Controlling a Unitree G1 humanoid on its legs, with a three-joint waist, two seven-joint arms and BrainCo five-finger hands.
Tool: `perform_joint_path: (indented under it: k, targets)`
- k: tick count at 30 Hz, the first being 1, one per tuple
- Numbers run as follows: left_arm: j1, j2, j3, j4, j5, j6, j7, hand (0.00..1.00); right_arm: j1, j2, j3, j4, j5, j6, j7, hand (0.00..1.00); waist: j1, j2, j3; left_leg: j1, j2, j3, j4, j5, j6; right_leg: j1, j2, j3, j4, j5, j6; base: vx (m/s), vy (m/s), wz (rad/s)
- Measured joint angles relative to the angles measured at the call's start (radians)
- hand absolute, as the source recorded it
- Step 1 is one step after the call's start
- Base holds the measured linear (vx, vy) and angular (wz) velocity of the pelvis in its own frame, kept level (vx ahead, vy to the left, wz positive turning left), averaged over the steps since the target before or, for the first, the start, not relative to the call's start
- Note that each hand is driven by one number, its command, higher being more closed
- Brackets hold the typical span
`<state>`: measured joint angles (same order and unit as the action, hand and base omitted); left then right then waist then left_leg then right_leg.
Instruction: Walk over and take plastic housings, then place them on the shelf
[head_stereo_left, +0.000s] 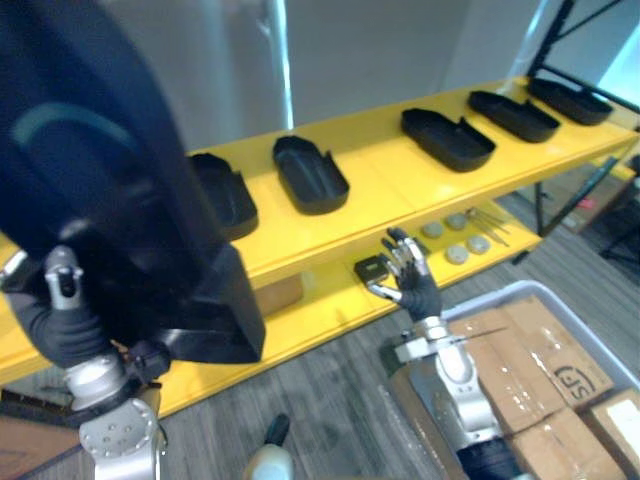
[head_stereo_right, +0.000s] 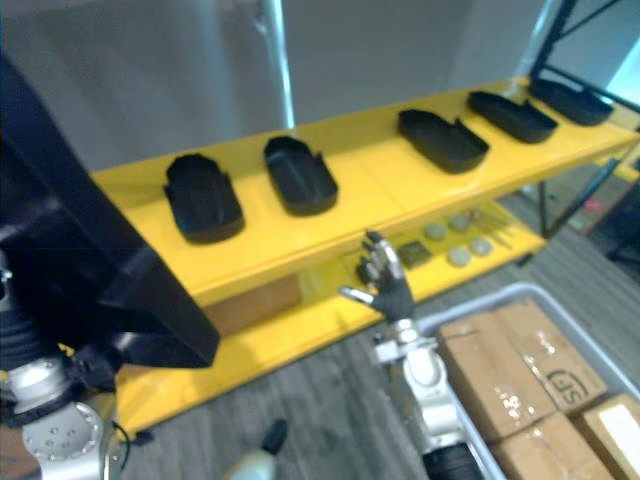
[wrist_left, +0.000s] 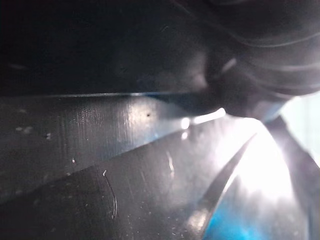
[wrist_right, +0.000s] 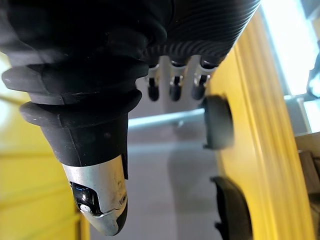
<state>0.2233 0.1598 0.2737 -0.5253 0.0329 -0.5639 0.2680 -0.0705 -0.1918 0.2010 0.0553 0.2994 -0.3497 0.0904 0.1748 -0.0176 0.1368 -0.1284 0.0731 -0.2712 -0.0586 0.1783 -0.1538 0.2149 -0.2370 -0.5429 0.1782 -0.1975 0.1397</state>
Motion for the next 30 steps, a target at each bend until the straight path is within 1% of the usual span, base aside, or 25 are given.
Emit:
perform_joint_path:
  k: [1,2,4,6,8,9,11,12,13,14,15,16,17,18,19,20,22,23,24,25,26,27,28,29,30]
  targets:
    - [0.006,0.0,-0.003,0.001,-0.013,0.0,-0.005,1.0,-0.007,-0.002,0.0,0.0,0.0,0.0,0.008,0.0,0.004,0.003,0.003,0.0,0.004,0.004,0.002,0.0,0.0,0.0,0.004,0.002,-0.006,0.002,0.004,-0.04,-0.027,-0.13]
    - [0.015,0.0,-0.008,0.008,-0.037,0.0,-0.013,1.0,-0.023,-0.003,0.0,0.0,0.0,0.0,0.024,0.0,0.003,0.013,0.015,0.0,0.009,0.005,0.009,0.0,-0.001,0.007,0.011,0.005,-0.018,0.004,0.007,-0.06,-0.025,-0.1]
    - [0.022,-0.003,-0.014,0.032,-0.037,0.0,-0.024,1.0,-0.023,-0.01,0.0,0.0,0.0,0.0,0.044,0.0,-0.001,0.028,0.036,0.001,0.012,0.014,0.032,0.0,0.0,0.016,0.016,0.008,-0.015,0.001,0.011,-0.1,-0.008,-0.05]
    - [0.055,-0.01,-0.015,0.035,-0.037,0.0,-0.042,1.0,-0.006,-0.01,0.0,0.0,0.001,0.0,0.06,0.0,-0.003,0.035,0.041,0.009,0.017,0.045,0.037,-0.002,0.003,0.015,0.014,0.022,-0.006,-0.009,0.022,-0.11,0.02,-0.1]
    - [0.086,-0.013,-0.021,0.035,-0.035,0.0,-0.052,1.0,0.015,-0.01,0.0,0.0,0.001,-0.002,0.07,0.0,-0.005,0.035,0.052,0.008,0.017,0.065,0.064,-0.015,0.021,0.015,0.007,0.027,0.014,-0.02,0.027,-0.12,0.035,-0.07]
    - [0.098,-0.013,-0.021,0.035,-0.034,0.0,-0.056,1.0,0.029,-0.01,-0.001,0.0,0.002,-0.005,0.082,0.0,-0.007,0.032,0.065,0.002,0.015,0.088,0.086,-0.026,0.039,0.016,0.002,0.026,0.028,-0.025,0.03,-0.1,0.039,0.08]
    - [0.106,-0.013,-0.021,0.035,-0.035,-0.001,-0.064,1.0,0.045,-0.009,-0.001,0.0,0.002,-0.008,0.088,0.0,-0.011,0.025,0.073,-0.016,0.014,0.122,0.114,-0.031,0.047,0.016,-0.008,0.015,0.042,-0.03,0.036,-0.09,0.047,0.19]
    - [0.109,-0.013,-0.021,0.035,-0.035,-0.003,-0.074,1.0,0.052,-0.006,-0.001,0.0,0.001,-0.025,0.087,0.0,-0.012,0.019,0.075,-0.029,0.012,0.156,0.12,-0.029,0.05,0.017,-0.019,-0.001,0.043,-0.032,0.039,-0.06,0.067,0.42]
    - [0.109,-0.013,-0.022,0.035,-0.032,-0.004,-0.077,1.0,0.052,0.001,-0.003,-0.002,0.001,-0.046,0.084,0.0,-0.02,0.014,0.074,-0.051,0.01,0.196,0.13,-0.027,0.054,0.017,-0.029,-0.019,0.043,-0.038,0.048,-0.02,0.066,0.47]
    - [0.107,-0.013,-0.021,0.035,-0.032,-0.005,-0.077,1.0,0.052,0.005,-0.005,-0.005,-0.001,-0.054,0.079,0.0,-0.02,0.01,0.076,-0.06,0.007,0.216,0.136,-0.026,0.054,0.018,-0.037,-0.029,0.041,-0.038,0.049,0.01,0.085,0.52]
    - [0.104,-0.012,-0.017,0.034,-0.032,-0.007,-0.077,1.0,0.05,0.016,-0.015,-0.007,-0.001,-0.071,0.073,0.0,-0.017,-0.001,0.08,-0.072,-0.006,0.241,0.142,-0.025,0.056,0.02,-0.051,-0.034,0.036,-0.04,0.051,0.06,0.1,0.37]
    - [0.092,-0.012,-0.009,0.033,-0.033,-0.013,-0.077,1.0,0.046,0.037,-0.031,-0.009,0.001,-0.084,0.068,0.0,-0.007,-0.017,0.087,-0.081,-0.026,0.259,0.146,-0.03,0.061,0.021,-0.068,-0.034,0.029,-0.039,0.047,0.07,0.104,0.35]
    - [0.083,-0.012,-0.005,0.033,-0.033,-0.016,-0.078,1.0,0.043,0.046,-0.037,-0.009,0.002,-0.088,0.064,0.0,0.002,-0.026,0.09,-0.089,-0.04,0.261,0.154,-0.039,0.07,0.022,-0.075,-0.035,0.025,-0.043,0.04,0.1,0.108,0.31]
    - [0.066,-0.012,0.004,0.023,-0.033,-0.024,-0.087,1.0,0.035,0.058,-0.05,-0.009,0.001,-0.09,0.057,0.0,0.005,-0.055,0.097,-0.101,-0.069,0.284,0.185,-0.064,0.097,0.034,-0.101,-0.038,0.014,-0.044,0.024,0.15,0.116,0.29]
    - [0.056,-0.015,0.009,0.015,-0.033,-0.032,-0.093,1.0,0.025,0.058,-0.055,-0.009,0.0,-0.091,0.051,0.0,0.004,-0.065,0.1,-0.102,-0.087,0.282,0.211,-0.092,0.099,0.049,-0.116,-0.041,0.039,-0.014,-0.001,0.25,0.235,0.5]
    - [0.03,-0.013,0.009,0.013,-0.028,-0.038,-0.099,1.0,0.022,0.052,-0.067,-0.008,0.0,-0.101,0.039,0.0,-0.004,-0.05,0.095,-0.093,-0.096,0.264,0.239,-0.11,0.116,0.006,-0.155,-0.013,0.193,0.058,-0.039,0.24,0.234,0.38]
    - [0.008,0.006,0.019,0.013,-0.028,-0.044,-0.099,1.0,0.012,0.052,-0.074,-0.009,0.0,-0.118,0.039,0.0,-0.002,-0.052,0.093,-0.062,-0.1,0.268,0.232,-0.133,0.129,-0.045,-0.191,0.035,0.324,0.124,-0.046,0.2,0.186,0.14]
    - [-0.013,0.029,0.025,0.013,-0.027,-0.04,-0.092,1.0,-0.008,0.053,-0.074,-0.008,-0.002,-0.133,0.039,0.0,-0.004,-0.055,0.092,-0.026,-0.106,0.265,0.211,-0.147,0.149,-0.095,-0.218,0.091,0.427,0.213,-0.047,0.22,0.117,0.09]
    - [-0.039,0.051,0.026,0.015,-0.023,-0.035,-0.083,1.0,-0.035,0.056,-0.074,-0.005,-0.019,-0.15,0.039,0.0,-0.016,-0.047,0.096,0.004,-0.103,0.245,0.186,-0.152,0.159,-0.152,-0.215,0.144,0.538,0.176,-0.043,0.27,0.071,0.17]
    - [-0.052,0.058,0.026,0.017,-0.023,-0.03,-0.078,1.0,-0.049,0.054,-0.074,-0.005,-0.027,-0.155,0.04,0.0,-0.024,-0.046,0.097,0.019,-0.103,0.23,0.176,-0.154,0.164,-0.178,-0.207,0.151,0.584,0.116,-0.048,0.26,0.024,0.3]
    - [-0.083,0.069,0.019,0.026,-0.023,-0.018,-0.075,1.0,-0.069,0.051,-0.075,-0.007,-0.039,-0.159,0.039,0.0,-0.034,-0.042,0.098,0.058,-0.099,0.208,0.153,-0.156,0.167,-0.21,-0.172,0.154,0.612,0.022,-0.06,0.28,0.029,0.38]
    - [-0.114,0.081,0.019,0.042,-0.024,-0.006,-0.074,1.0,-0.084,0.049,-0.075,-0.01,-0.039,-0.159,0.039,0.0,-0.045,-0.032,0.101,0.094,-0.098,0.192,0.131,-0.159,0.17,-0.228,-0.138,0.15,0.566,-0.031,-0.076,0.22,0.035,0.47]
    - [-0.141,0.091,0.018,0.058,-0.026,0.004,-0.073,1.0,-0.095,0.047,-0.075,-0.01,-0.039,-0.159,0.038,0.0,-0.053,-0.03,0.101,0.113,-0.096,0.174,0.123,-0.163,0.17,-0.242,-0.11,0.151,0.504,-0.049,-0.105,0.21,-0.013,0.45]
    - [-0.161,0.1,0.015,0.075,-0.027,0.007,-0.072,1.0,-0.098,0.043,-0.076,-0.017,-0.038,-0.157,0.038,0.0,-0.057,-0.025,0.098,0.117,-0.091,0.161,0.123,-0.168,0.168,-0.259,-0.086,0.168,0.454,-0.052,-0.11,0.19,-0.083,0.59]
    - [-0.204,0.114,0.006,0.112,-0.028,0.018,-0.069,1.0,-0.103,0.031,-0.078,-0.039,-0.039,-0.153,0.035,0.0,-0.066,-0.013,0.096,0.119,-0.076,0.126,0.125,-0.179,0.159,-0.303,-0.036,0.225,0.37,-0.053,-0.116,0.18,-0.115,0.84]
